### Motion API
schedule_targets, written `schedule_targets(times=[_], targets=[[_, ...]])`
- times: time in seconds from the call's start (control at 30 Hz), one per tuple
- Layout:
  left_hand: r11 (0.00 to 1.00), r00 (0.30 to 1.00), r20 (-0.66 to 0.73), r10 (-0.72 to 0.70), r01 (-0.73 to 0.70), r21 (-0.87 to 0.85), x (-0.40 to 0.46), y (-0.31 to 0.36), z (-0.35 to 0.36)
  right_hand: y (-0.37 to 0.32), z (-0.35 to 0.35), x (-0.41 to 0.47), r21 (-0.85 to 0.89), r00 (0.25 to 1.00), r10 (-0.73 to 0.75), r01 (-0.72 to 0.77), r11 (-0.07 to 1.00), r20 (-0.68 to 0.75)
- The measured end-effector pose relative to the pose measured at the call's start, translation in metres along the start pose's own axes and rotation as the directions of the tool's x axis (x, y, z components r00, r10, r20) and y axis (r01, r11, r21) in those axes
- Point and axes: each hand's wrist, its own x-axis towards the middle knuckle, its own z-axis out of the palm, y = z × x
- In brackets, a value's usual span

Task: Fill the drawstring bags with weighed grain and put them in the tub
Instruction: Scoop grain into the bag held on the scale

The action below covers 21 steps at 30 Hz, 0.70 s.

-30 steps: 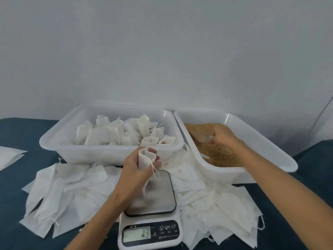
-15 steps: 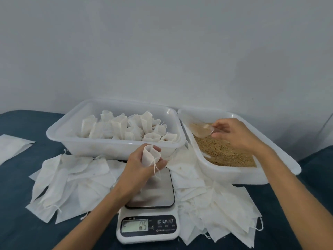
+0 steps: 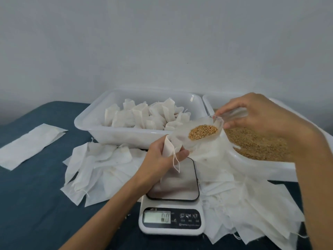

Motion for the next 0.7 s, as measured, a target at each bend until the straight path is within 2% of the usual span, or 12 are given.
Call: schedule_targets(times=[0.1, 0.3, 0.7], targets=[[1.0, 1.0, 0.013, -0.001, 0.001, -0.02, -0.001, -0.001, 0.0, -0.002, -0.003, -0.003, -0.073, 0.999, 0.01, -0.013, 0.997, -0.037], [1.0, 0.999, 0.034, -0.001, 0.002, -0.002, -0.001, -0.005, -0.002, -0.011, -0.004, -0.006, -0.144, 0.999, 0.03, -0.033, 0.989, -0.024], [0.989, 1.0, 0.022, 0.001, -0.004, 0.145, -0.002, -0.012, 0.001, -0.028, 0.003, -0.01, -0.219, 1.0, -0.002, -0.004, 0.976, -0.026]])
